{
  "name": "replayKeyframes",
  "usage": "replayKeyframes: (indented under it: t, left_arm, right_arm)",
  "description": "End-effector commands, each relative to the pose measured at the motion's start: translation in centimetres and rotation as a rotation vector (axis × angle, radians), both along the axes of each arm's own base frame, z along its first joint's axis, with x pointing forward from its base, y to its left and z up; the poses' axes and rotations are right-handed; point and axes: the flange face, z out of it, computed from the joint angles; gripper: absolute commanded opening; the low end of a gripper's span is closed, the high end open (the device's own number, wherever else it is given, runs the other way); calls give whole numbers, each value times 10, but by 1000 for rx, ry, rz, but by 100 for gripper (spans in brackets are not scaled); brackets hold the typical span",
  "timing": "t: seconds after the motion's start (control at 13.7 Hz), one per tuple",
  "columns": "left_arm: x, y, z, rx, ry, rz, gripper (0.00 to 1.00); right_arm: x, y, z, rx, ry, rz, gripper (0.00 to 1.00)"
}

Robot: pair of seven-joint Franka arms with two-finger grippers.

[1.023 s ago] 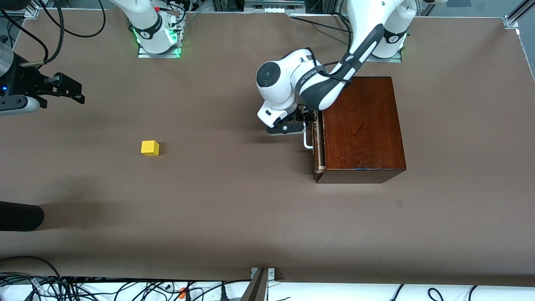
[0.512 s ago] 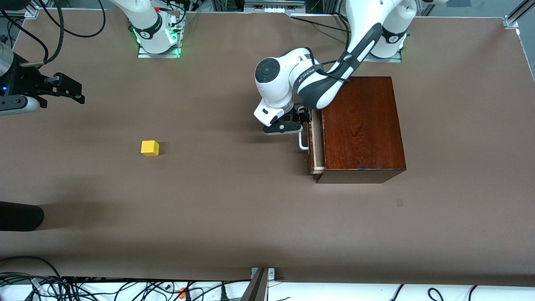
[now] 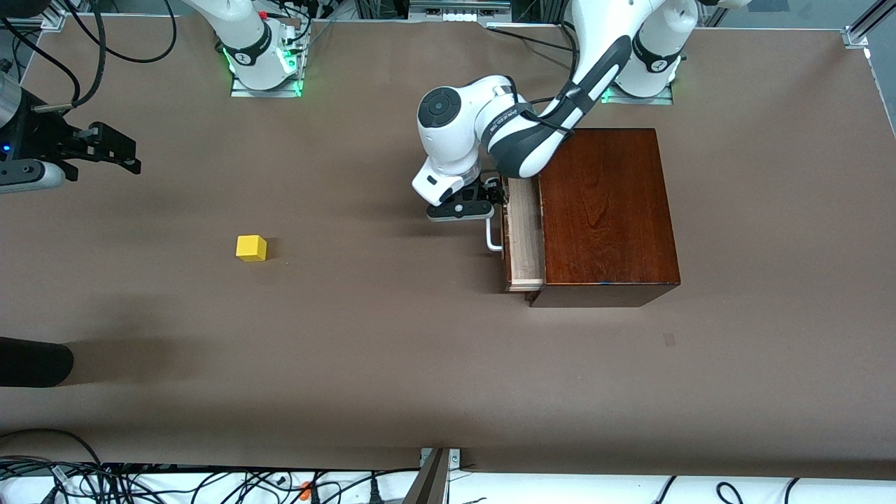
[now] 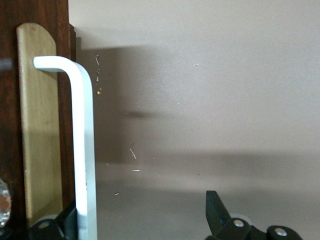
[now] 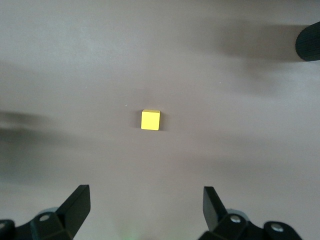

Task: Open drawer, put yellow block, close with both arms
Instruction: 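Pull the drawer handle outward with the left gripper to open it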

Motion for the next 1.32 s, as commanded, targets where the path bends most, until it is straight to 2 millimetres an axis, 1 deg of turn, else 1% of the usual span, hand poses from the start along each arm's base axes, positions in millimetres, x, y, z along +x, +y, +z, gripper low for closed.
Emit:
replayKeyframes:
  t: [0.0, 0.44, 0.51, 0.66, 0.8, 0.88, 1.02, 1.1, 1.17, 1.24]
  left_arm:
    - [12, -34, 14, -124, -50, -20, 100]
    - [4, -43, 15, -153, -12, 19, 100]
    - [8, -44, 24, -165, -26, 18, 100]
    - [13, -43, 36, -173, -39, 21, 100]
    - [17, -34, 47, -142, -34, 27, 100]
    - [19, -30, 56, -116, -27, 35, 100]
    - [23, -20, 79, -71, -14, 41, 100]
    - [23, -15, 94, -44, -7, 26, 100]
    - [27, -6, 110, -28, -3, 17, 100]
    - [37, 9, 125, -46, 10, 34, 100]
  right_arm:
    - [2, -3, 3, 0, -2, -2, 100]
    - [2, -4, 3, 0, -2, -3, 100]
    - [2, -5, 3, 0, -2, -5, 100]
    - [2, -6, 3, 0, 0, -6, 100]
    - [2, -6, 4, 0, -2, -6, 100]
    - [2, -6, 3, 0, 3, -5, 100]
    - [1, -6, 3, 0, 8, -5, 100]
    - [1, -6, 3, 0, 9, -5, 100]
    - [1, -6, 3, 0, 9, -5, 100]
    - [1, -6, 3, 0, 9, -3, 100]
